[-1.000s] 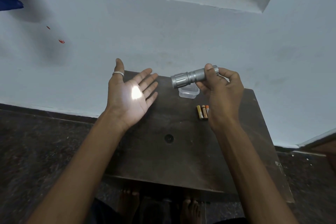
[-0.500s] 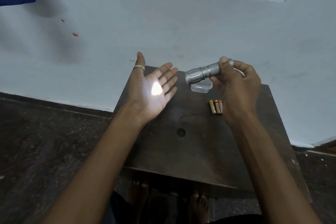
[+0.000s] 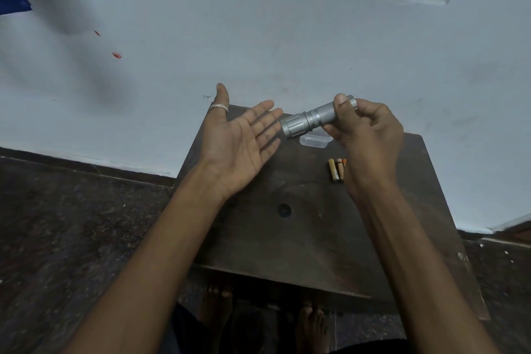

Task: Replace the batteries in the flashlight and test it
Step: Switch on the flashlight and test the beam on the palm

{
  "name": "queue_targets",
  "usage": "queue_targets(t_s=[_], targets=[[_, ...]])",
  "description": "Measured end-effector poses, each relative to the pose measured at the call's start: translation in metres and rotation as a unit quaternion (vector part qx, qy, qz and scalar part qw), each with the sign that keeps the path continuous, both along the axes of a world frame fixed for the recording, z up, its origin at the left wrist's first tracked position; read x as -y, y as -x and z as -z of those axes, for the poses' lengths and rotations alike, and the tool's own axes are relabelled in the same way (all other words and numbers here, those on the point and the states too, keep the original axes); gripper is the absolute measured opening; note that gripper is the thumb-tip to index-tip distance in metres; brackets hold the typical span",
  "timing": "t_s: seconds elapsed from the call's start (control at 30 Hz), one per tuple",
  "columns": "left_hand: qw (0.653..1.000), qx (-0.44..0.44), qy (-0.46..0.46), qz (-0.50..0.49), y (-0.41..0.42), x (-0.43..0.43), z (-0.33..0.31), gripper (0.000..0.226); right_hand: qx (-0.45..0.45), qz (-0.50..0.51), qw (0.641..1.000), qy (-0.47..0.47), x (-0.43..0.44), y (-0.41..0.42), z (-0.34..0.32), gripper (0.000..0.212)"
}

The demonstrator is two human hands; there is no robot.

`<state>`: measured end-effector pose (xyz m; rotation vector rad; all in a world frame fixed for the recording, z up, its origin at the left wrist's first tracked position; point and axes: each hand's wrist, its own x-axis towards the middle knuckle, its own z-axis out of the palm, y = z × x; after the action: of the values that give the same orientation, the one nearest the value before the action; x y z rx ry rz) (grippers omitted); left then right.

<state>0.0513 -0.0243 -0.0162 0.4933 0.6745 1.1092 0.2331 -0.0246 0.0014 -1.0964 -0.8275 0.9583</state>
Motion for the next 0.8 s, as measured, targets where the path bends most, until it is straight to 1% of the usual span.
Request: queue_targets(t_s=[0.23, 0.33, 0.43, 0.5, 0.6, 0.7, 0.8], targets=[[1.0, -0.021, 0.008, -0.008, 0.0, -0.001, 0.0, 0.09, -0.006, -0.021, 1.0, 0.003, 0.0, 0.0, 0.001, 0.032], [0.997, -0.081, 0.005, -0.005, -0.002, -0.001, -0.001, 0.078, -0.02, -0.022, 1.0, 0.006, -0.001, 0.001, 0.001, 0.036], [0.984, -0.179, -0.021, -0.004, -0.008, 0.001, -0.002, 0.053, -0.012, -0.019, 1.0, 0.009, -0.001, 0.001, 0.003, 0.033], [0.969, -0.239, -0.055, -0.001, -0.013, 0.003, 0.001, 0.037, -0.001, -0.015, 1.0, 0.011, -0.002, 0.001, 0.003, 0.031], [0.943, -0.312, -0.113, -0.003, -0.017, 0.007, 0.004, 0.026, 0.026, -0.012, 0.999, 0.014, -0.002, 0.0, 0.003, 0.029], [0.898, -0.392, -0.199, -0.003, -0.014, 0.006, 0.005, 0.028, 0.05, -0.009, 0.999, 0.011, -0.001, 0.002, 0.002, 0.029], [0.854, -0.449, -0.262, 0.021, -0.012, 0.007, 0.006, 0.033, 0.11, -0.003, 0.994, 0.004, 0.001, 0.008, 0.002, 0.036]])
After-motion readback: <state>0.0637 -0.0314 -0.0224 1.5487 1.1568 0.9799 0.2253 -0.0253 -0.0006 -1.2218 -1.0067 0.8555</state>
